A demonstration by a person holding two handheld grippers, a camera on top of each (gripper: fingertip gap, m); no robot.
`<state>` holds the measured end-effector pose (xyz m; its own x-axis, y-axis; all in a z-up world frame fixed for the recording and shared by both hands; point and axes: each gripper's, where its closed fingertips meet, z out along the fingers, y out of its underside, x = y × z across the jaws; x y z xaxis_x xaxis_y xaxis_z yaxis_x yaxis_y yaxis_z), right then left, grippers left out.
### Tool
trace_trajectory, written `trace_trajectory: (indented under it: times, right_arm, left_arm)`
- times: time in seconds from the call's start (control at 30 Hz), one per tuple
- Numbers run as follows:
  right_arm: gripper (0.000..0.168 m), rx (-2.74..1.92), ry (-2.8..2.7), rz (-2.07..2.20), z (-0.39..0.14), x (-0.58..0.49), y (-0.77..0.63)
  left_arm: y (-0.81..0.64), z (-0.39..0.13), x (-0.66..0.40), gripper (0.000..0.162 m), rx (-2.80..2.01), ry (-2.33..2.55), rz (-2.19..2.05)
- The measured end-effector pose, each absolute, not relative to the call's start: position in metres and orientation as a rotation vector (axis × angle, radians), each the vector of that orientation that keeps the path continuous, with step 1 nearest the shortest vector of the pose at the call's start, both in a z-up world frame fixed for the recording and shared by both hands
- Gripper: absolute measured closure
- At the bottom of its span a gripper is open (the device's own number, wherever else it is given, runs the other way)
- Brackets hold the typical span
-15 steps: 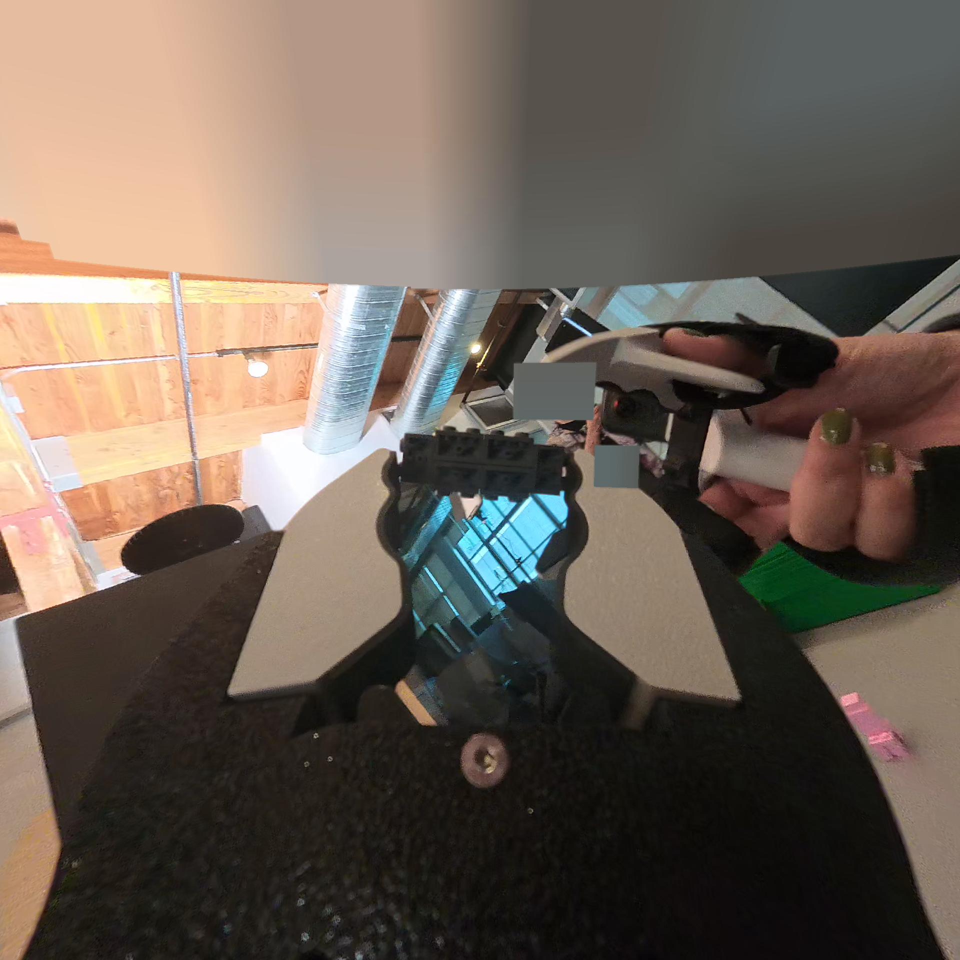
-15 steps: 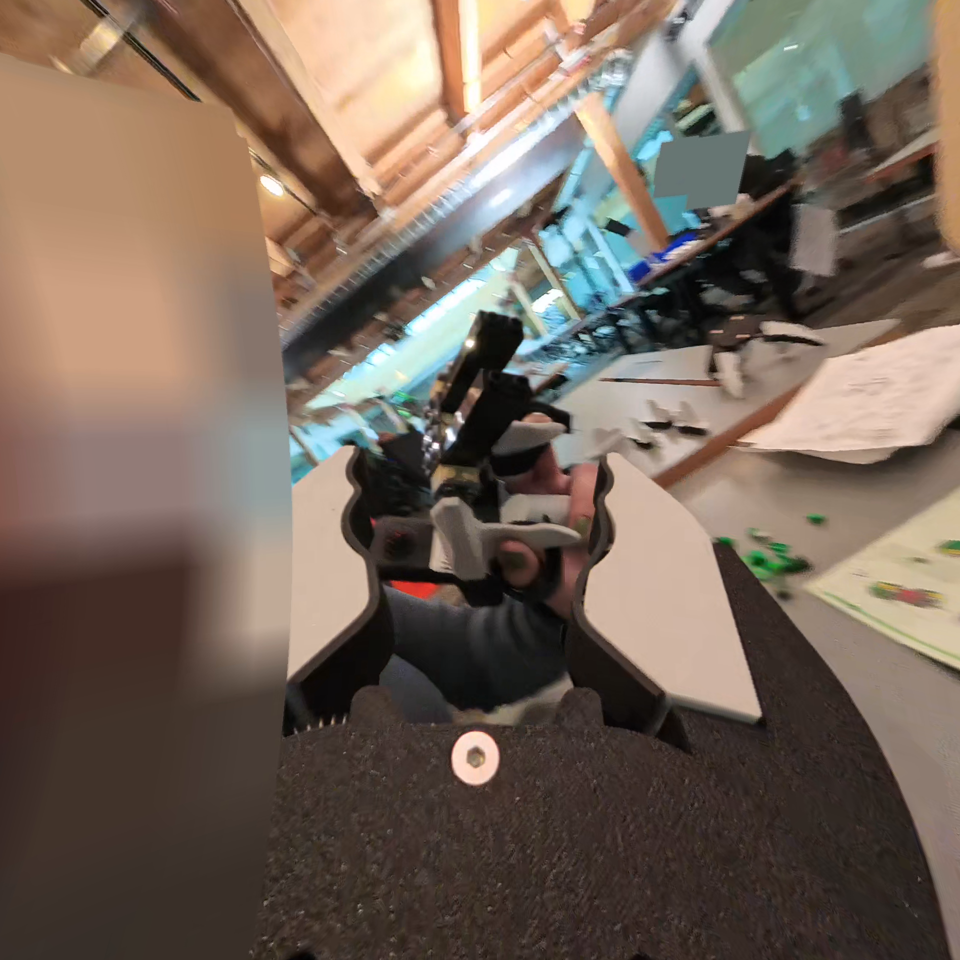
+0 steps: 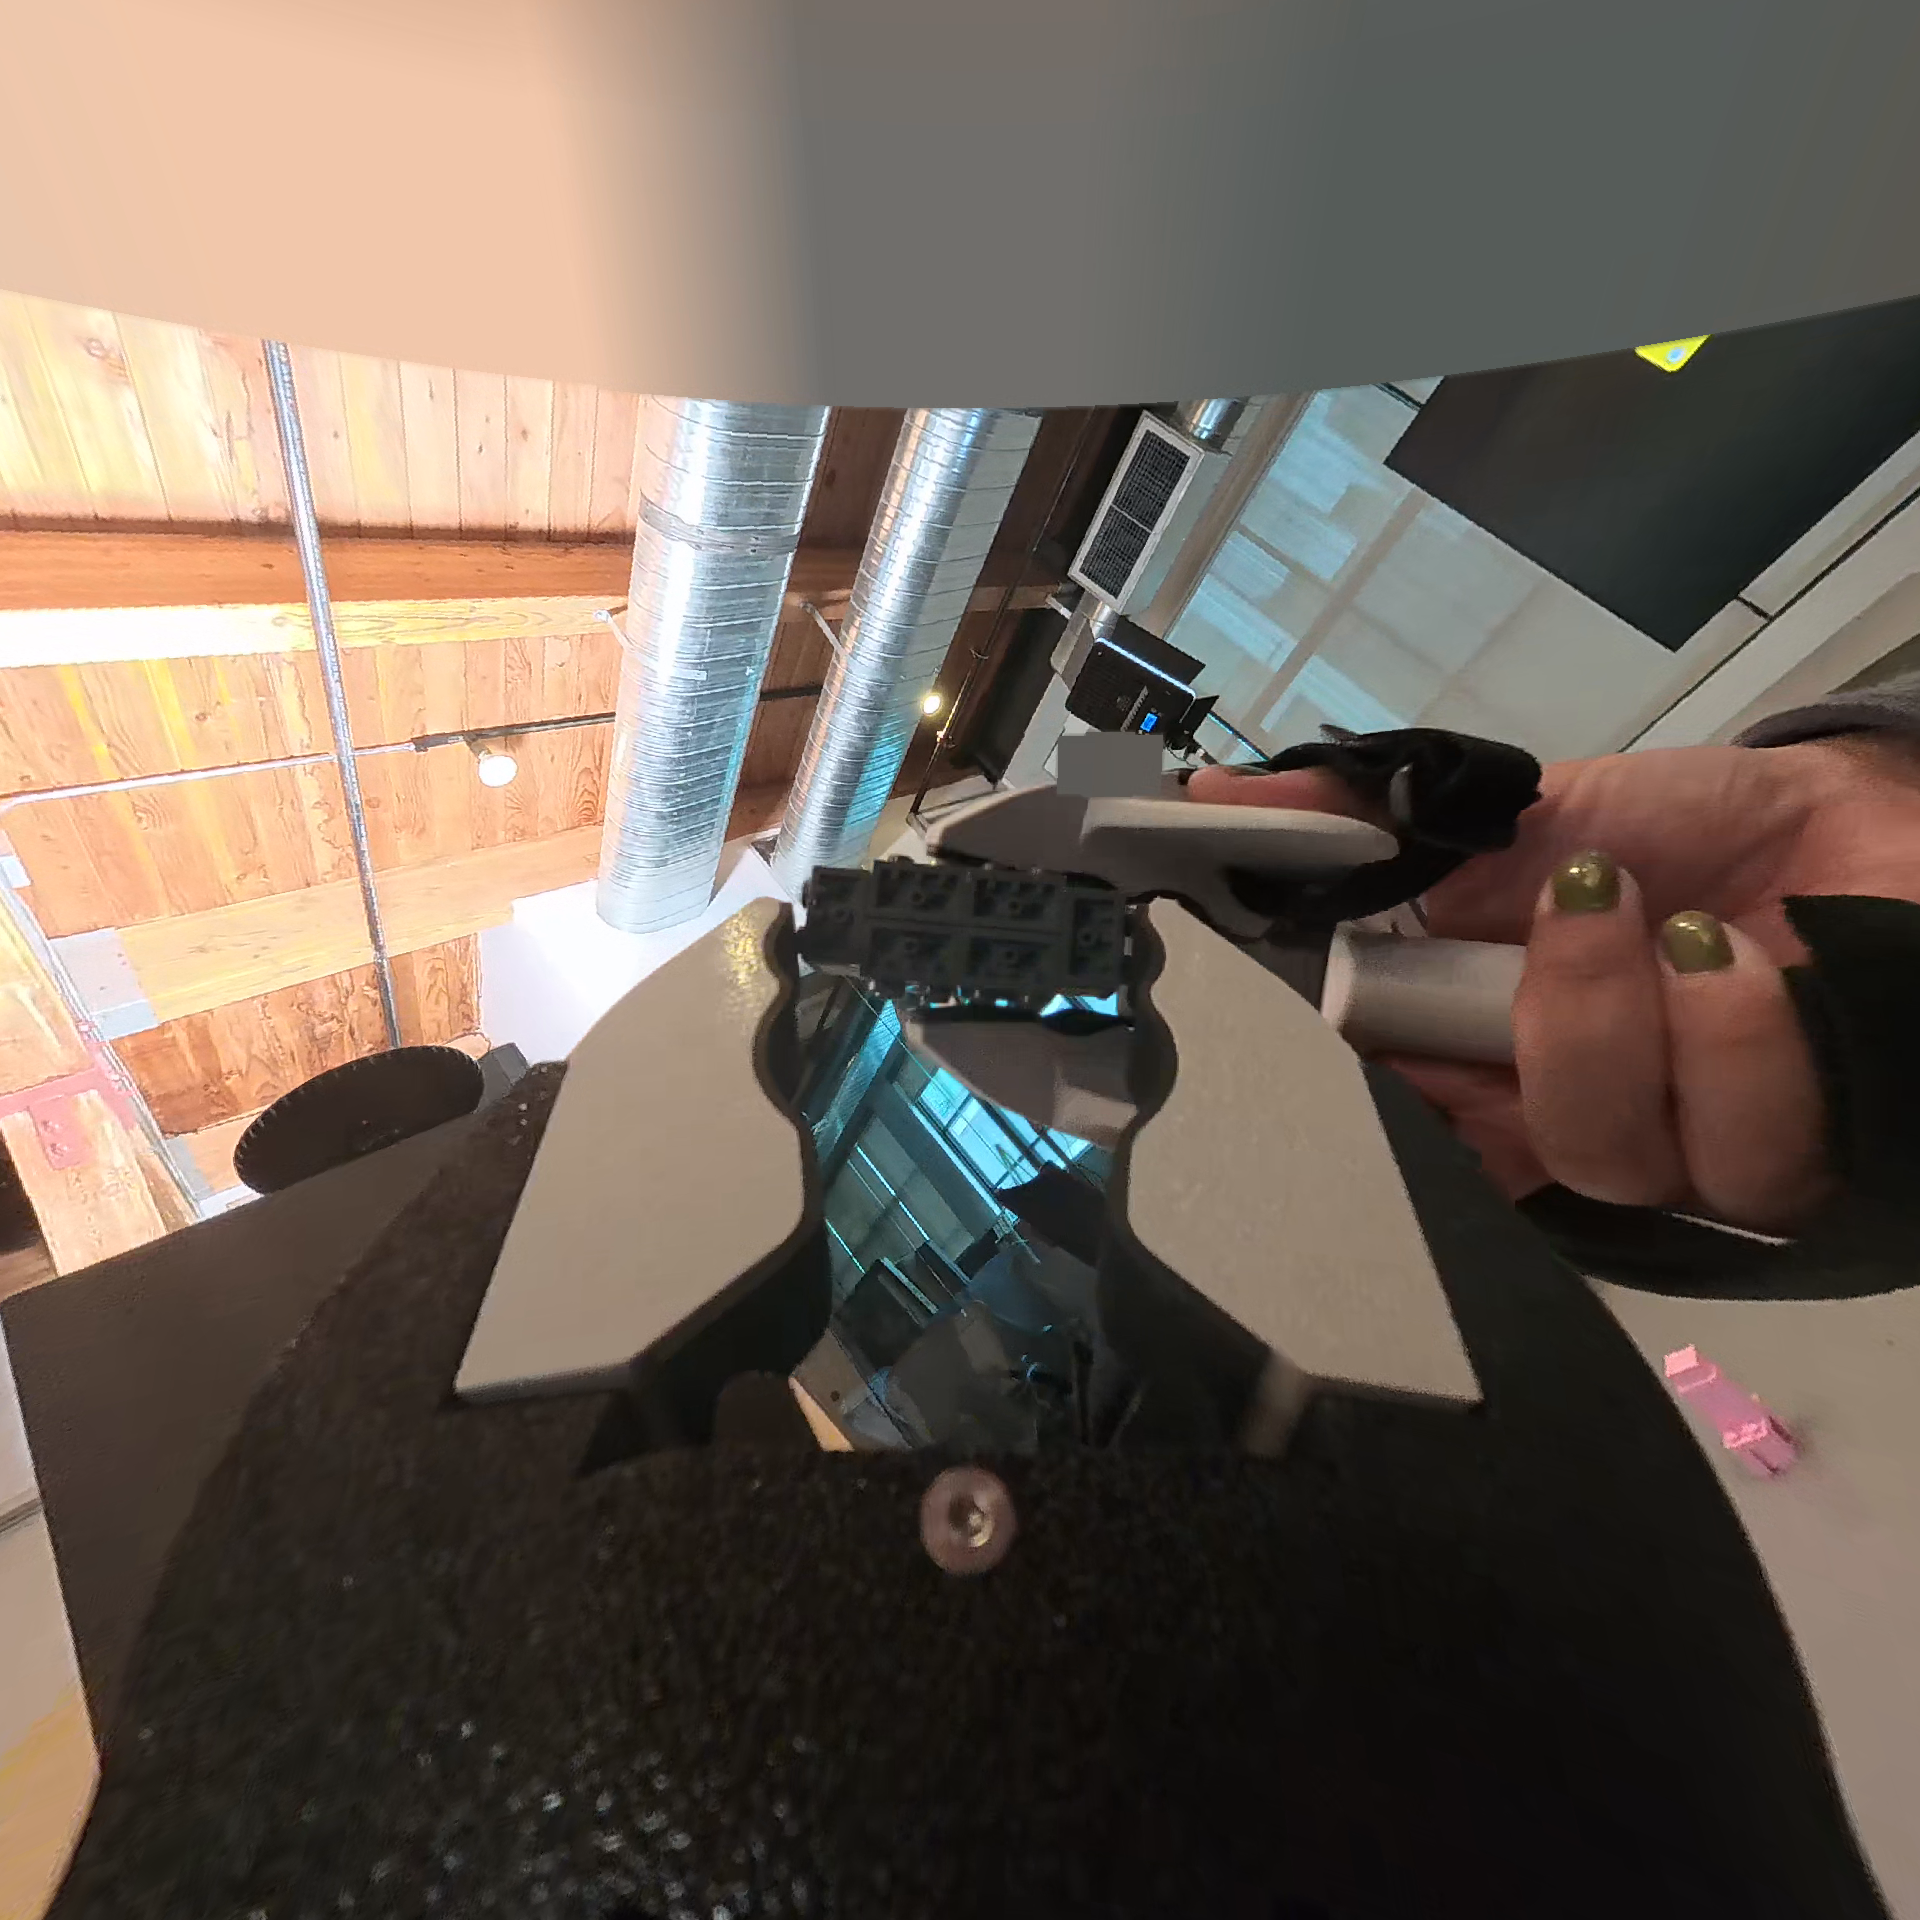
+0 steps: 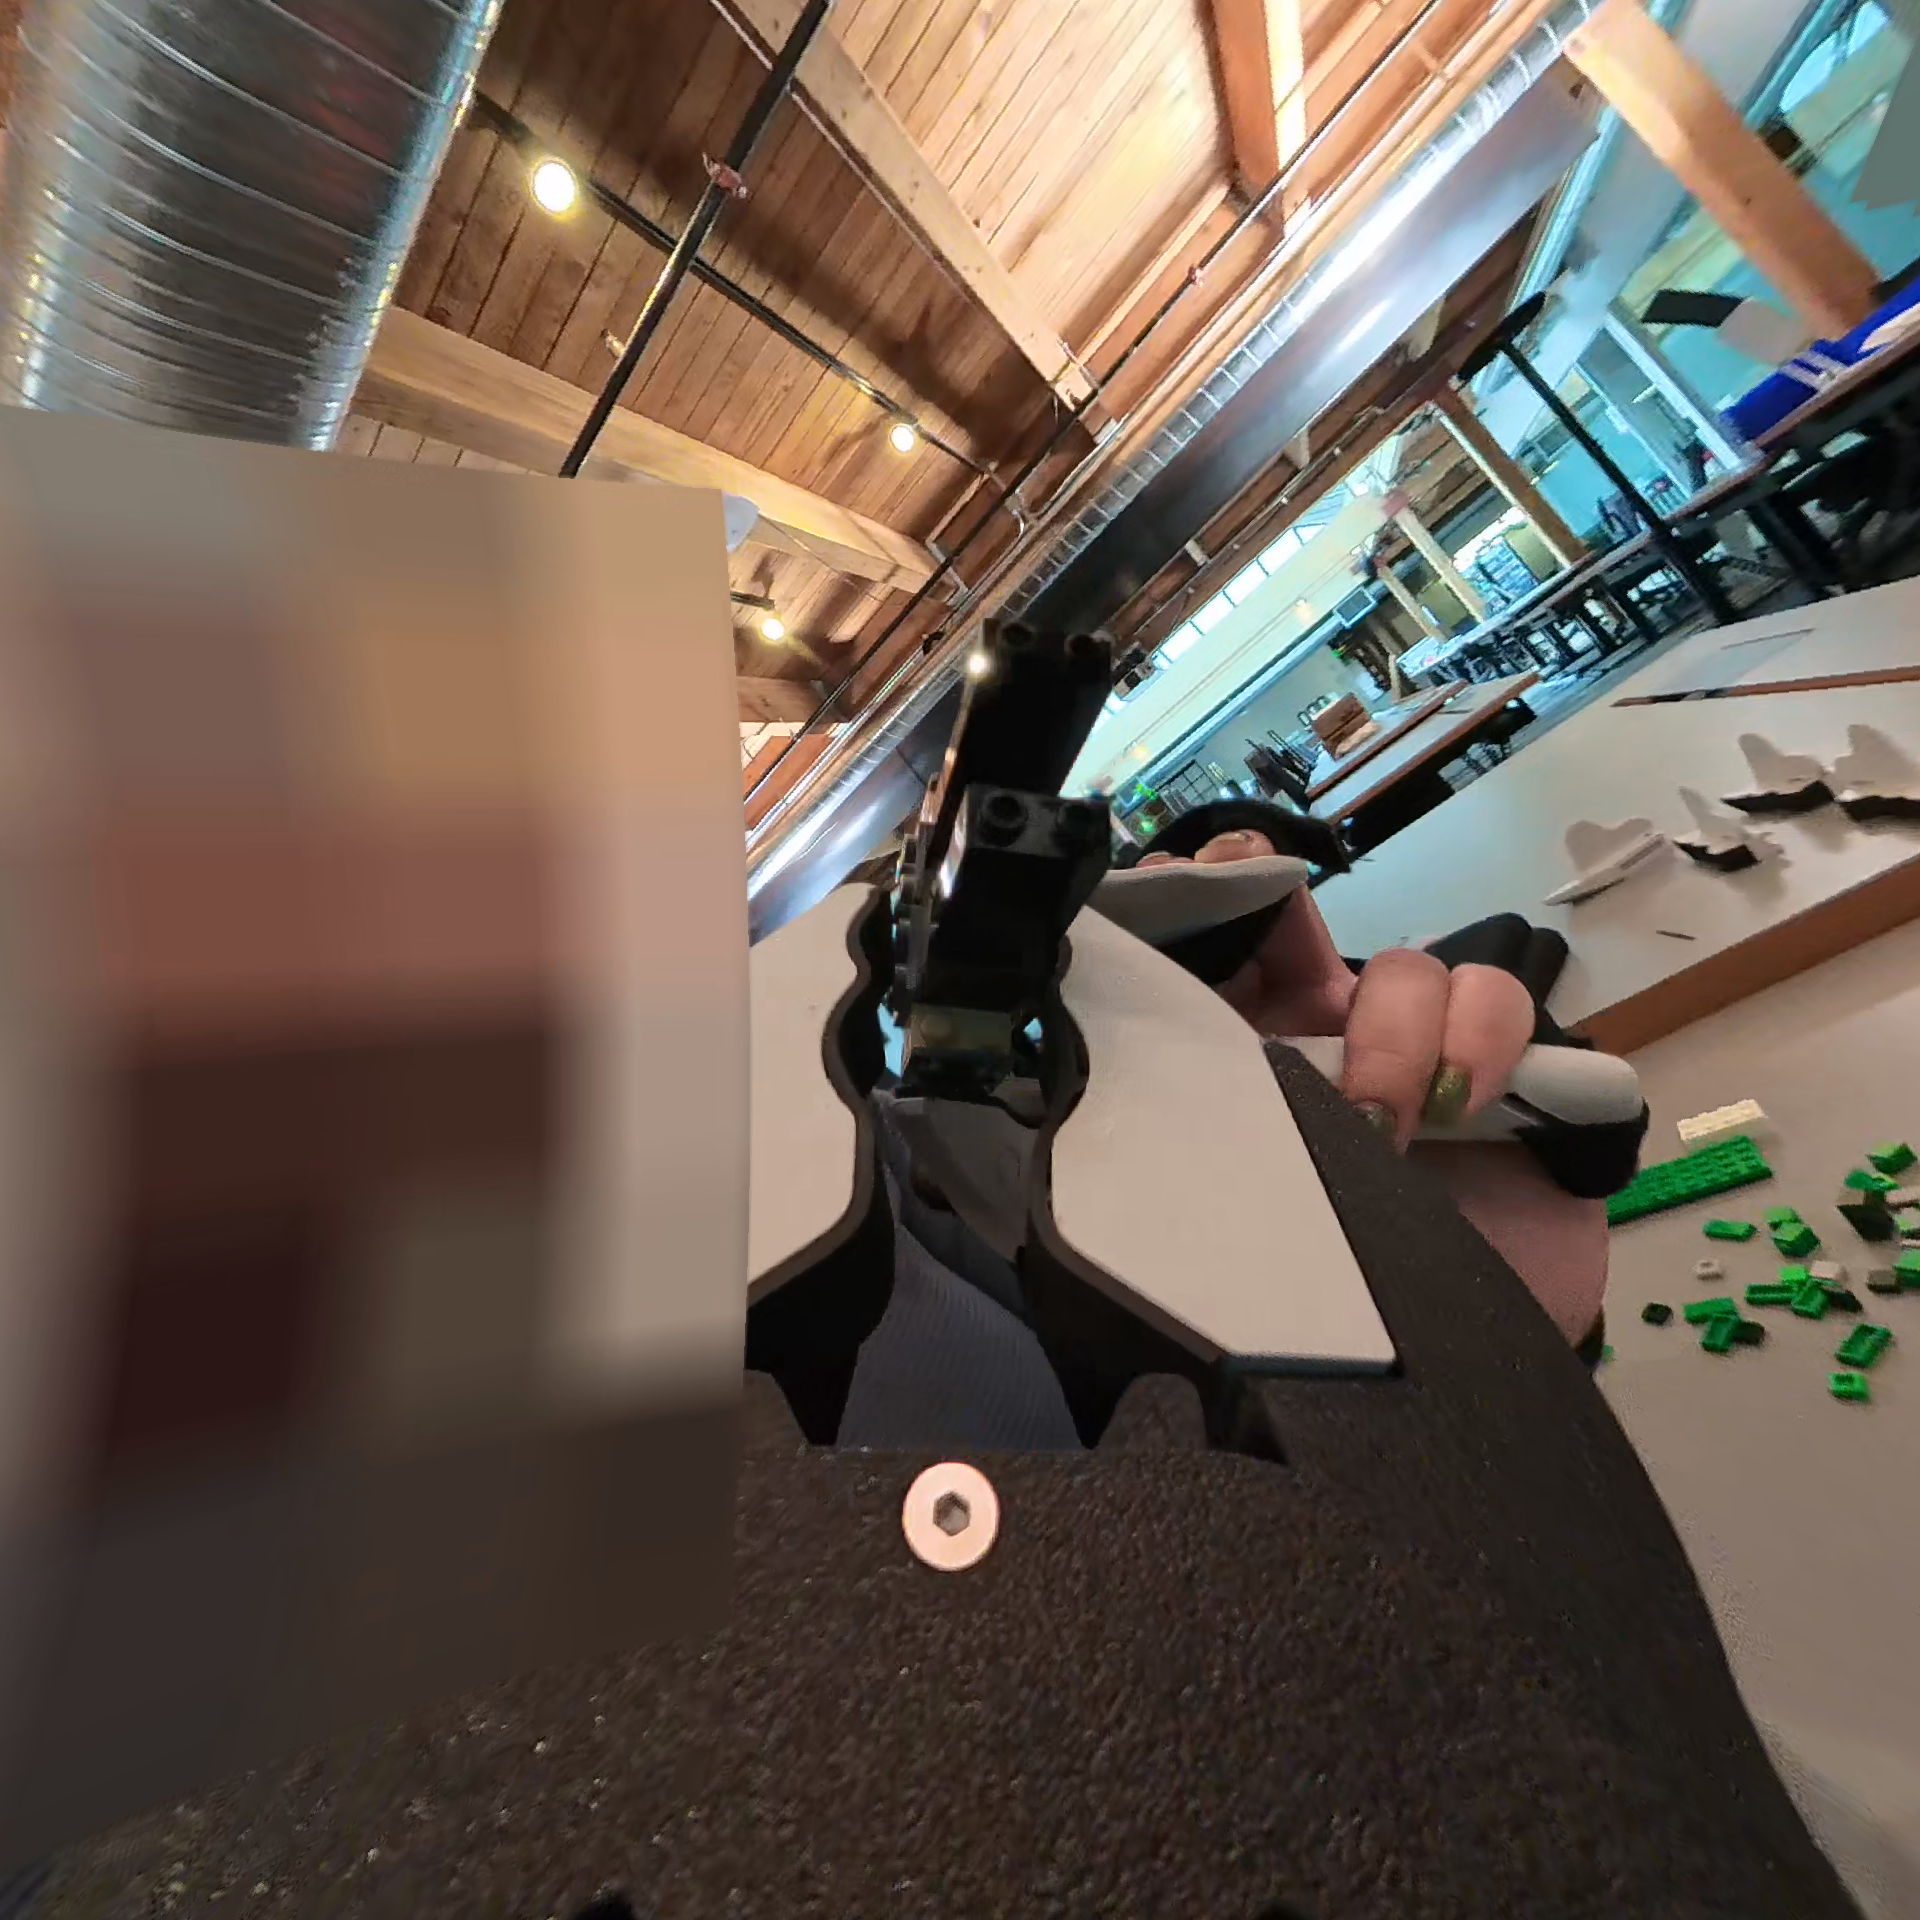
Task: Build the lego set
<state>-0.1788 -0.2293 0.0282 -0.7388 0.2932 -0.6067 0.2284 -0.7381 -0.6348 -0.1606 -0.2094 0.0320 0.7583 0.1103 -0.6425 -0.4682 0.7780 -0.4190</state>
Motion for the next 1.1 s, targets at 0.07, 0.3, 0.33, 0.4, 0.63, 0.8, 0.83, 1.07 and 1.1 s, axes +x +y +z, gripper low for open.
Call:
trace_trajectory:
  times: [0.07, 0.3, 0.33, 0.4, 0.63, 0.8, 0.83, 1.07, 1.1]
  right_arm:
    - [0.143, -1.135, -1.135, 2.654, 0.025, -0.179, -0.227]
    - [0.143, -1.175, -1.171, 2.476, 0.006, -0.171, -0.197]
    - [0.143, -1.193, -1.220, 2.364, -0.005, -0.170, -0.188]
    - [0.143, -1.229, -1.405, 2.012, -0.045, -0.172, -0.171]
    - [0.143, -1.238, -1.921, 1.237, -0.195, -0.174, -0.138]
    - [0.143, -1.129, -2.171, 0.990, -0.240, -0.184, -0.151]
    - [0.143, -1.117, -2.186, 0.970, -0.244, -0.187, -0.152]
    - [0.143, -1.076, -2.261, 0.980, -0.255, -0.196, -0.161]
    - [0.143, -1.080, -2.264, 0.986, -0.255, -0.195, -0.161]
  left_arm:
    - [-0.207, 0.029, -0.160, 0.102, -0.613, 0.642, 0.323]
    - [-0.195, -0.001, -0.167, 0.075, -0.739, 0.683, 0.221]
    - [-0.194, -0.010, -0.173, 0.074, -0.773, 0.669, 0.204]
    - [-0.191, -0.029, -0.191, 0.074, -0.856, 0.616, 0.183]
    - [-0.187, -0.095, -0.249, 0.078, -1.101, 0.384, 0.138]
    - [-0.181, -0.118, -0.276, 0.095, -1.255, 0.229, 0.127]
    - [-0.178, -0.121, -0.283, 0.098, -1.286, 0.171, 0.100]
    - [-0.167, -0.138, -0.283, 0.099, -1.376, 0.139, -0.002]
    - [-0.166, -0.140, -0.282, 0.098, -1.384, 0.147, -0.005]
